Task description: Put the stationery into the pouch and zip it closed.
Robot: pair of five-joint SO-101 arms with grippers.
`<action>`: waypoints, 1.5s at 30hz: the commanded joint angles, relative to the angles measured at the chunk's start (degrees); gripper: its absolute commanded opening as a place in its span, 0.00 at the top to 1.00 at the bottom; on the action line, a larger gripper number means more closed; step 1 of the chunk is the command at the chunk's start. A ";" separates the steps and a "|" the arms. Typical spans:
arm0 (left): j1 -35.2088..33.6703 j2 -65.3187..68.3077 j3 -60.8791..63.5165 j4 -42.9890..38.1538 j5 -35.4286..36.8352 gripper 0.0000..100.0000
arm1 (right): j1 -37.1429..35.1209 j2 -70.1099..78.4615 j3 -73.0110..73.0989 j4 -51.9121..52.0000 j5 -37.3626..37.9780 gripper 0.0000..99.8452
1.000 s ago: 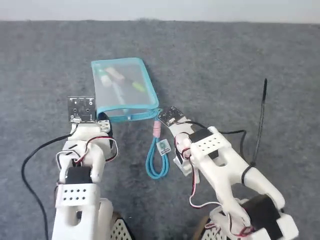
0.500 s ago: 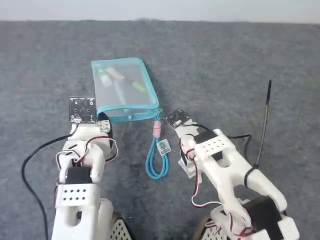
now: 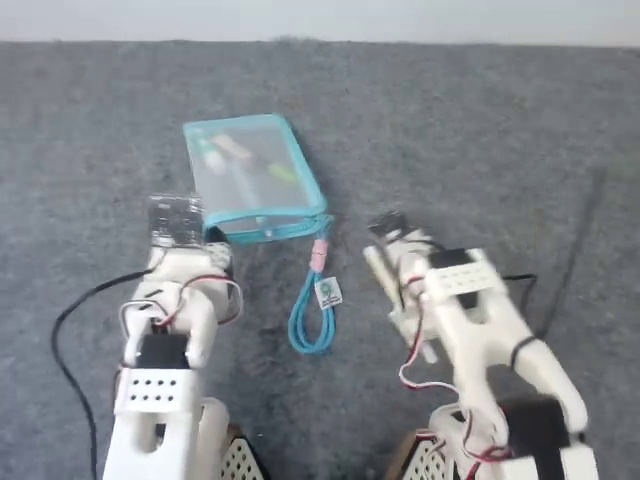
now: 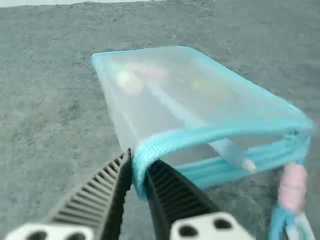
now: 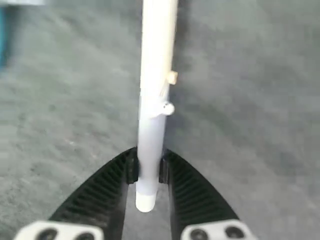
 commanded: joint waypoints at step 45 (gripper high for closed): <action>5.71 0.09 0.57 -2.20 -5.36 0.99 | -19.38 -5.05 -33.32 23.96 2.73 0.99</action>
